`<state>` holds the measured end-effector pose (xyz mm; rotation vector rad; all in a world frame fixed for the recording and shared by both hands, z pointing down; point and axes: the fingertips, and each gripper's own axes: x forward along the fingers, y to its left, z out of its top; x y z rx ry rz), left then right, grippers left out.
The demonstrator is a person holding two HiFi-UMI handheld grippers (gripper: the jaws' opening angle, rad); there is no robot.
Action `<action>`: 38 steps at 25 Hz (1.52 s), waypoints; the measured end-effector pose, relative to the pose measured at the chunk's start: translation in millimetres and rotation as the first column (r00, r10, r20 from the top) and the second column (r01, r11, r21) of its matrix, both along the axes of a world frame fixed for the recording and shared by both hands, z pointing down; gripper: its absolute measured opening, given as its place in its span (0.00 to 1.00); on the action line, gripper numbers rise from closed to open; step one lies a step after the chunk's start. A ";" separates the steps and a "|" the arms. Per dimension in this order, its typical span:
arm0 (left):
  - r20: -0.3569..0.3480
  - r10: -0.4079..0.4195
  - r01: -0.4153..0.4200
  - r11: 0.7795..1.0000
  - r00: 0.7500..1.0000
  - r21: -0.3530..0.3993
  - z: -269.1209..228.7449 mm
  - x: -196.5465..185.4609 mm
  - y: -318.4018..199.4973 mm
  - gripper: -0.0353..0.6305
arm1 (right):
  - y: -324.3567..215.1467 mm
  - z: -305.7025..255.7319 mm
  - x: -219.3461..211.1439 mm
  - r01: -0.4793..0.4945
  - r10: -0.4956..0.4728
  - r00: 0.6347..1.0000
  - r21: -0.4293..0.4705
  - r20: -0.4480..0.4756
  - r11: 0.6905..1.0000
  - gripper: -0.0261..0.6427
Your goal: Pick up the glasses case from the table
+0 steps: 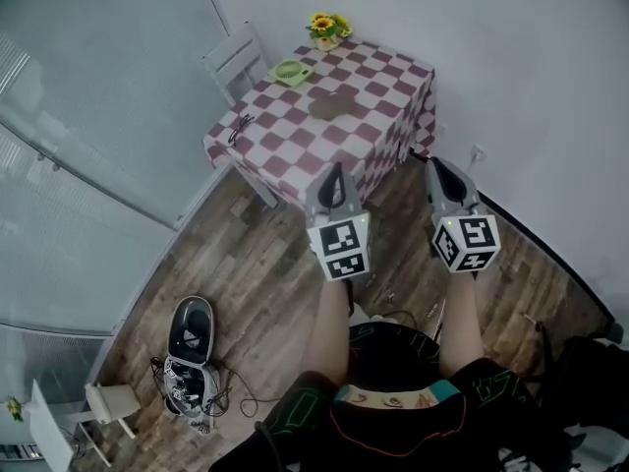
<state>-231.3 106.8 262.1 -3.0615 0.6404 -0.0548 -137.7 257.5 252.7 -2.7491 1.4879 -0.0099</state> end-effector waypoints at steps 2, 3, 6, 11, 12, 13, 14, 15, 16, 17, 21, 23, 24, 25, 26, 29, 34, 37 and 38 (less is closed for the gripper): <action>-0.001 0.003 -0.003 1.000 1.000 0.006 -2.6 5.4 1.0 0.06 | 2.8 -1.2 6.6 -0.005 0.005 1.000 0.001 0.003 1.000 0.05; -0.001 0.012 -0.012 1.000 1.000 0.005 -3.0 8.4 1.8 0.06 | 4.1 -1.1 10.2 -0.009 0.009 1.000 0.002 0.005 1.000 0.05; -0.011 0.075 -0.076 0.996 0.997 -0.040 -1.1 19.4 8.6 0.06 | 7.2 -0.7 19.7 -0.017 0.017 1.000 0.007 0.011 1.000 0.05; -0.012 0.085 -0.085 0.996 0.996 -0.038 -5.0 37.1 6.8 0.06 | 12.2 -10.1 38.6 -0.028 0.028 1.000 0.023 0.005 0.999 0.05; -0.015 0.081 -0.082 0.996 0.997 -0.033 -7.6 40.0 5.9 0.06 | 14.0 -12.8 42.0 -0.030 0.030 1.000 0.027 0.002 0.999 0.05; -0.019 0.078 -0.079 0.997 0.997 -0.027 -10.4 42.6 5.6 0.06 | 16.6 -15.5 45.4 -0.034 0.034 0.999 0.031 -0.001 0.999 0.05; -0.023 0.075 -0.075 0.997 0.997 -0.020 -13.2 44.7 6.0 0.06 | 19.5 -18.1 48.9 -0.038 0.038 0.999 0.036 -0.003 0.999 0.05; -0.027 0.071 -0.072 0.997 0.997 -0.012 -15.9 46.3 6.8 0.06 | 22.4 -20.5 52.2 -0.043 0.043 0.999 0.043 -0.002 0.998 0.05; -0.031 0.069 -0.069 0.998 0.997 -0.003 -17.9 47.5 7.5 0.06 | 24.9 -22.1 55.3 -0.048 0.048 0.999 0.051 0.001 0.998 0.05; -0.032 0.067 -0.067 0.998 0.997 0.006 -18.6 48.5 7.7 0.06 | 26.5 -22.6 57.8 -0.051 0.051 0.999 0.058 0.005 0.997 0.05; 0.001 0.054 -0.054 0.998 0.999 -0.011 -3.8 51.3 0.4 0.06 | 22.7 -10.6 62.8 -0.040 0.039 0.999 0.047 0.022 0.998 0.05; 0.007 0.056 -0.056 0.998 0.998 -0.026 1.8 55.4 -2.2 0.06 | 21.8 -3.4 67.8 -0.042 0.041 0.998 0.042 0.037 0.998 0.05; 0.010 0.064 -0.063 0.997 0.998 -0.037 5.6 60.1 -3.2 0.06 | 20.4 -0.7 71.7 -0.044 0.042 0.998 0.039 0.042 0.998 0.05; 0.015 0.074 -0.074 0.996 0.997 -0.051 10.3 66.0 -4.4 0.06 | 17.7 2.4 76.1 -0.043 0.041 0.998 0.034 0.046 0.998 0.05; 0.020 0.085 -0.084 0.994 0.996 -0.066 15.4 72.3 -5.8 0.06 | 14.0 6.2 80.6 -0.040 0.039 0.998 0.029 0.052 0.999 0.05; 0.042 0.107 -0.103 0.990 0.993 -0.093 32.3 90.1 -7.3 0.06 | 5.9 21.4 94.8 -0.039 0.038 0.996 0.011 0.081 0.999 0.05; 0.101 0.127 -0.119 0.989 0.987 -0.084 56.4 130.8 -19.5 0.06 | -14.5 41.8 123.7 -0.044 0.043 0.990 0.002 0.134 0.999 0.05; 0.159 0.151 -0.141 0.987 0.976 -0.075 75.3 159.9 -23.4 0.06 | -36.7 54.1 139.0 -0.023 0.023 0.986 -0.006 0.163 1.000 0.05; 0.162 0.159 -0.147 0.985 0.974 -0.087 80.0 170.4 -26.1 0.06 | -42.1 58.0 145.6 -0.016 0.018 0.986 -0.012 0.168 1.000 0.05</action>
